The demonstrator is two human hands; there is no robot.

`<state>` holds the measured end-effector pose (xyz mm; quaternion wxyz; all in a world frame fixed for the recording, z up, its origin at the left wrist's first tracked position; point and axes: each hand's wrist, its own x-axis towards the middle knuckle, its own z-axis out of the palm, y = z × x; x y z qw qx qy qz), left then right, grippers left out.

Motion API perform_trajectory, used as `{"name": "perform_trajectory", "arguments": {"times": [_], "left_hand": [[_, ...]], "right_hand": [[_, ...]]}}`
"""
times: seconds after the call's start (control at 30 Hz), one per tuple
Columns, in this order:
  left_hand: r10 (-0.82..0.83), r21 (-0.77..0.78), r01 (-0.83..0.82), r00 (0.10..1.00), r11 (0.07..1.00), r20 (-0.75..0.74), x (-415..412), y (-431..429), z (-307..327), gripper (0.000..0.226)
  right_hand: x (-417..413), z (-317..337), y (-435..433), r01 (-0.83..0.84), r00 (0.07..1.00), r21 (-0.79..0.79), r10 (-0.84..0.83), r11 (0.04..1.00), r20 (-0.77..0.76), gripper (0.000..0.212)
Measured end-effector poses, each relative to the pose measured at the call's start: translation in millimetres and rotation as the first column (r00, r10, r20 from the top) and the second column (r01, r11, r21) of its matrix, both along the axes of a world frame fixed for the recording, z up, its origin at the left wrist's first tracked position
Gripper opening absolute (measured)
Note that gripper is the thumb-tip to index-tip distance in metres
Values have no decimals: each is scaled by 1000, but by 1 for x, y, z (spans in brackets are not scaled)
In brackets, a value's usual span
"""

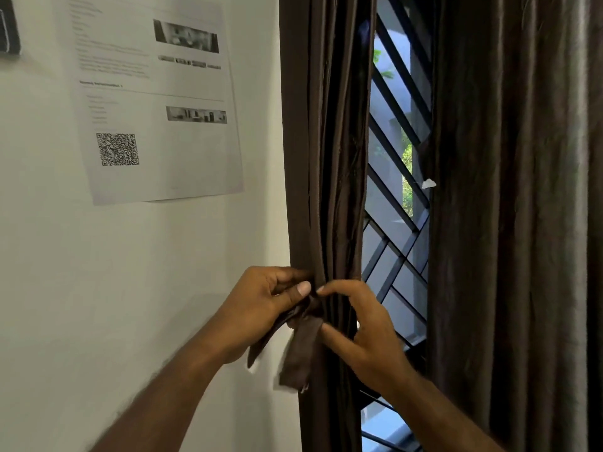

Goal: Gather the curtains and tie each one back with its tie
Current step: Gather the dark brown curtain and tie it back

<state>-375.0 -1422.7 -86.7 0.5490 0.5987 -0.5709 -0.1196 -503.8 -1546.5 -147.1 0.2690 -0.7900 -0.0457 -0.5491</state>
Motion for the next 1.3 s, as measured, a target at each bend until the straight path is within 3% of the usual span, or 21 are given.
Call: {"name": "perform_trajectory", "arguments": {"times": [0.07,0.13,0.2,0.27,0.33,0.47,0.63,0.7,0.77,0.83,0.87,0.93,1.0,1.07,1.13,1.2,1.27,1.3], "left_hand": [[16,29,-18,995,999,99,-5,1,0,25],[35,47,-42,990,998,138,-7,2,0,28],[83,23,-88,981,996,178,-7,2,1,26],[136,-19,-135,966,991,219,-8,1,3,16],[153,-25,-152,958,988,243,-10,0,5,11],[166,1,-175,934,985,317,-13,-2,9,15],[290,-85,-277,905,957,313,-6,0,14,21],[440,-199,-393,825,898,356,-6,-8,13,20],[606,-390,-469,681,792,412,-8,-21,8,19],[713,-494,-526,604,692,355,-15,-31,3,20],[702,-495,-523,642,694,307,-19,-34,2,22],[545,-417,-442,822,794,168,-28,-36,2,27],[410,-293,-380,911,877,44,-36,-36,4,34],[272,-232,-292,955,928,-114,-37,-33,4,33],[5,-191,-73,943,979,-333,-40,-27,6,27],[-148,-138,103,915,985,-376,-47,-25,7,44],[-85,-90,61,952,994,-295,-56,-33,10,58],[-22,-94,-10,944,996,-330,-58,-38,14,55]], "right_hand": [[0,2,10,-169,975,302,114,938,193,24],[-1,6,16,-365,906,644,96,672,412,23],[-4,11,14,-465,880,792,105,397,464,16],[-5,22,11,-495,864,832,247,250,439,26],[-7,34,7,-480,856,844,339,241,390,31],[-9,49,3,-337,899,880,391,335,195,37],[-18,53,0,-363,876,893,424,267,230,32],[-20,54,6,-420,842,875,464,242,275,38],[-17,53,11,-443,812,869,508,218,287,50],[-14,52,15,-451,801,869,523,205,292,54],[-13,50,15,-446,805,871,517,204,291,53],[-12,47,16,-425,817,880,508,211,272,49],[-12,43,15,-412,831,881,493,232,259,48],[-14,43,13,-411,847,875,463,255,263,47],[-17,43,11,-406,858,875,439,262,267,45],[-17,43,9,-410,858,874,436,261,272,44],[-16,41,12,-430,846,866,450,257,287,39],[-15,40,14,-440,832,862,474,250,287,33]]}}
